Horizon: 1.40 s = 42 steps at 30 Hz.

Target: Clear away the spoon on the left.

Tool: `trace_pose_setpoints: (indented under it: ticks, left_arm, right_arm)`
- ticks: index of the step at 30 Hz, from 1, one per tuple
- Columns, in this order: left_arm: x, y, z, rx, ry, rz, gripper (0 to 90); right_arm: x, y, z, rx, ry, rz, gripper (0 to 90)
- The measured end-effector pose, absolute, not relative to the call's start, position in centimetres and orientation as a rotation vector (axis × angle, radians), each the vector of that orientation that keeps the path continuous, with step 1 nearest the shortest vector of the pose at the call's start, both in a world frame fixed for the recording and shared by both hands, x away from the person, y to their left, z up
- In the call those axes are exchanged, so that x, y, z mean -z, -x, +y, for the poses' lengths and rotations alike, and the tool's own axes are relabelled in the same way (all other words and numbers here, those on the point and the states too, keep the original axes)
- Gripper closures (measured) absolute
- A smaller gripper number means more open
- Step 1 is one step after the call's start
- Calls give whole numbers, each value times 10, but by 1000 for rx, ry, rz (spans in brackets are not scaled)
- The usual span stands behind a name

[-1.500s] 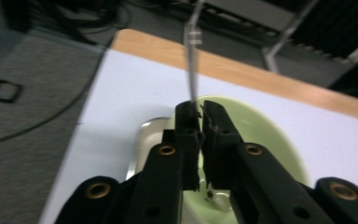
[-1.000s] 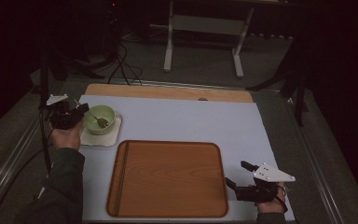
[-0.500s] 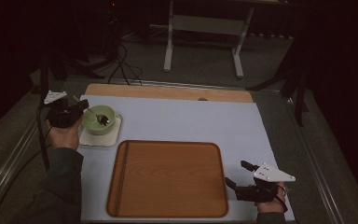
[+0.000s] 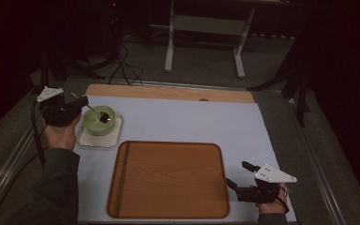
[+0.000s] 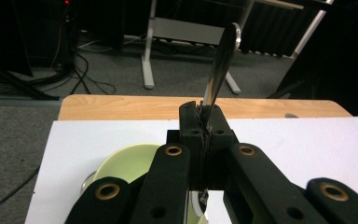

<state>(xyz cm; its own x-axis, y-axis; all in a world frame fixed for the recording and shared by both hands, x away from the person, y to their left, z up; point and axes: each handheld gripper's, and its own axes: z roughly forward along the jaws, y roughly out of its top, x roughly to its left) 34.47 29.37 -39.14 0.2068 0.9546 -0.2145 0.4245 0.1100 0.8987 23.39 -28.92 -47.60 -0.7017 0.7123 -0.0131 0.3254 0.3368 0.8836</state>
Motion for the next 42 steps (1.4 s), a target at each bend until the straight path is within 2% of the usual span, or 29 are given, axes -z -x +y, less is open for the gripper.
trace_pose_setpoints:
  ticks: [42]
  left_arm:
    - [374,-316,262,-517,-1648,1233,897]
  right_arm:
    - [476,-234,-289,-1318,-914,2213,138]
